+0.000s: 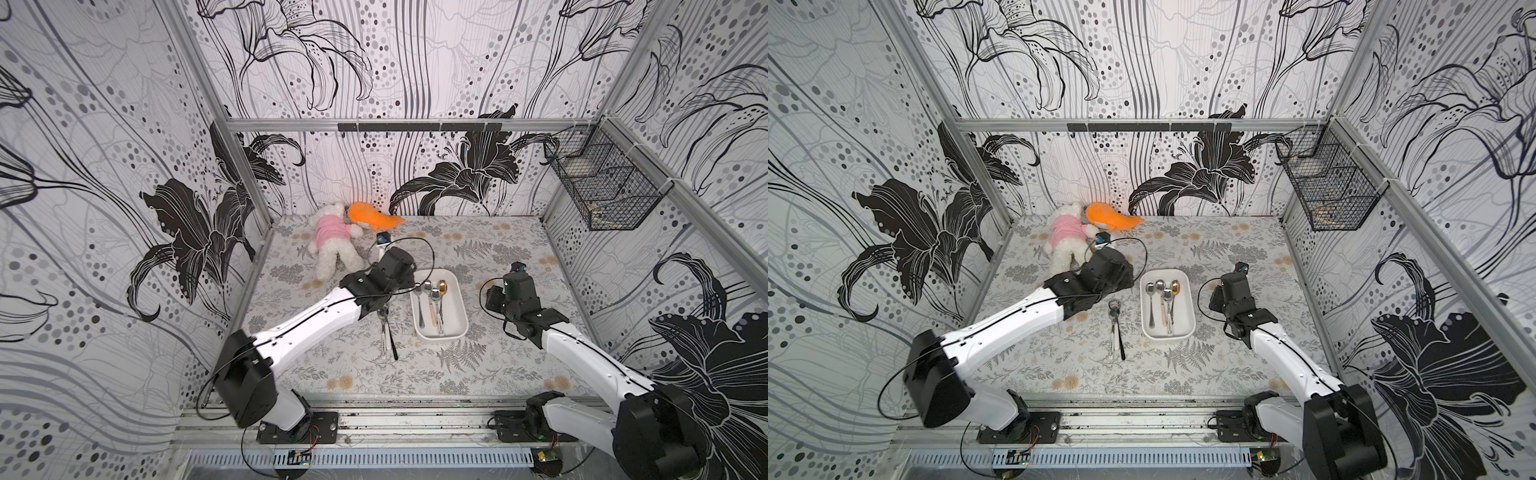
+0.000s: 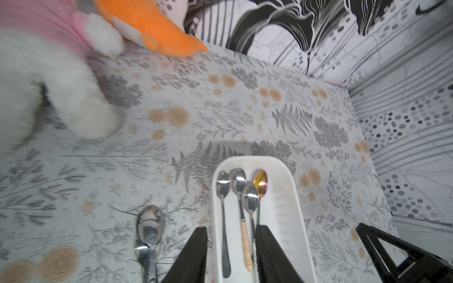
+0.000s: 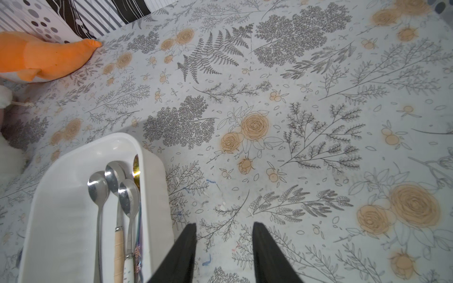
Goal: Put the spoon into the storage box
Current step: Pick up the spoon from the center of the board.
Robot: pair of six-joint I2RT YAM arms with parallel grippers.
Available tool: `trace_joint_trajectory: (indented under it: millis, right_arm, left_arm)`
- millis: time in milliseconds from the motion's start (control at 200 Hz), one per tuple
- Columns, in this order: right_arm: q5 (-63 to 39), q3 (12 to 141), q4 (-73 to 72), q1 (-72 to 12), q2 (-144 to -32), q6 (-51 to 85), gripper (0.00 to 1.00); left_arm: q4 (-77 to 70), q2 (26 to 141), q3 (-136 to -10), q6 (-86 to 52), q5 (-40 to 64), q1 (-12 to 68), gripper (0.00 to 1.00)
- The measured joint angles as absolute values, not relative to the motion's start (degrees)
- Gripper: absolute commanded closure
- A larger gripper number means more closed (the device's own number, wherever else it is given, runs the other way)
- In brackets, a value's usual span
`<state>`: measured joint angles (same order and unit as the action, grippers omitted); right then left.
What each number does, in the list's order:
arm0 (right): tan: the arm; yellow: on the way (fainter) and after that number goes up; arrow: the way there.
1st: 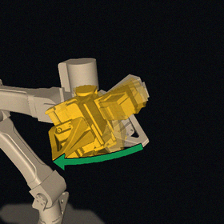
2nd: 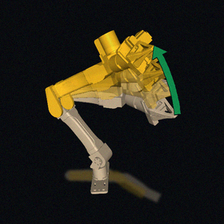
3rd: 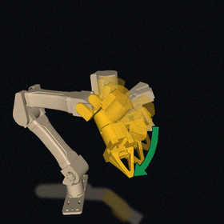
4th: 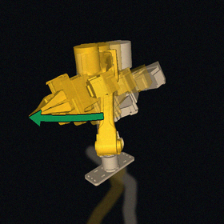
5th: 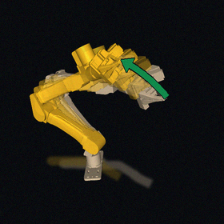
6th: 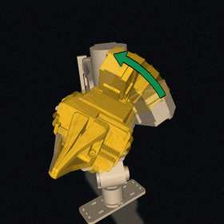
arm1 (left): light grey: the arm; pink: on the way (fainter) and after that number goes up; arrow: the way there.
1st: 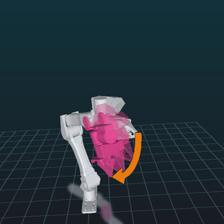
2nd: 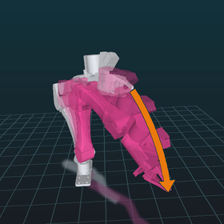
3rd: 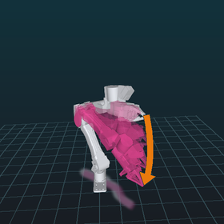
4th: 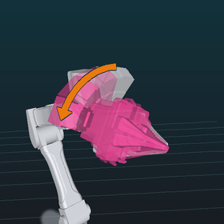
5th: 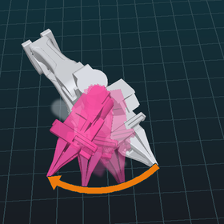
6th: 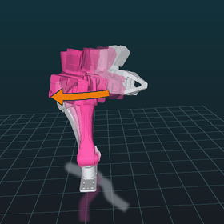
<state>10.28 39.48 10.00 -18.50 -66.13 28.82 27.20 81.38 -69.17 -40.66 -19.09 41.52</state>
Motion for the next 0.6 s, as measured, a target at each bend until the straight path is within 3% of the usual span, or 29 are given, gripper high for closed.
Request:
trace_joint_trajectory:
  millis: [125,305,476,601]
  right_arm:
    - [10.7,47.27,12.6,-26.55,-69.87,28.03,0.58]
    - [9.82,60.38,15.55,-41.76,-81.91,28.93,0.58]
    - [8.88,69.93,18.94,-53.01,-94.87,30.57,0.59]
    - [7.05,73.97,20.36,-56.71,-102.15,31.99,0.6]
  left_arm:
    - [29.91,71.42,-61.73,-40.12,-21.69,37.67,0.49]
    - [35.48,57.71,-55.99,-39.92,-25.56,34.54,0.47]
    - [38.48,52.58,-54.72,-39.86,-29.02,33.54,0.47]
    - [39.77,51.11,-52.82,-39.68,-30.61,33.32,0.46]
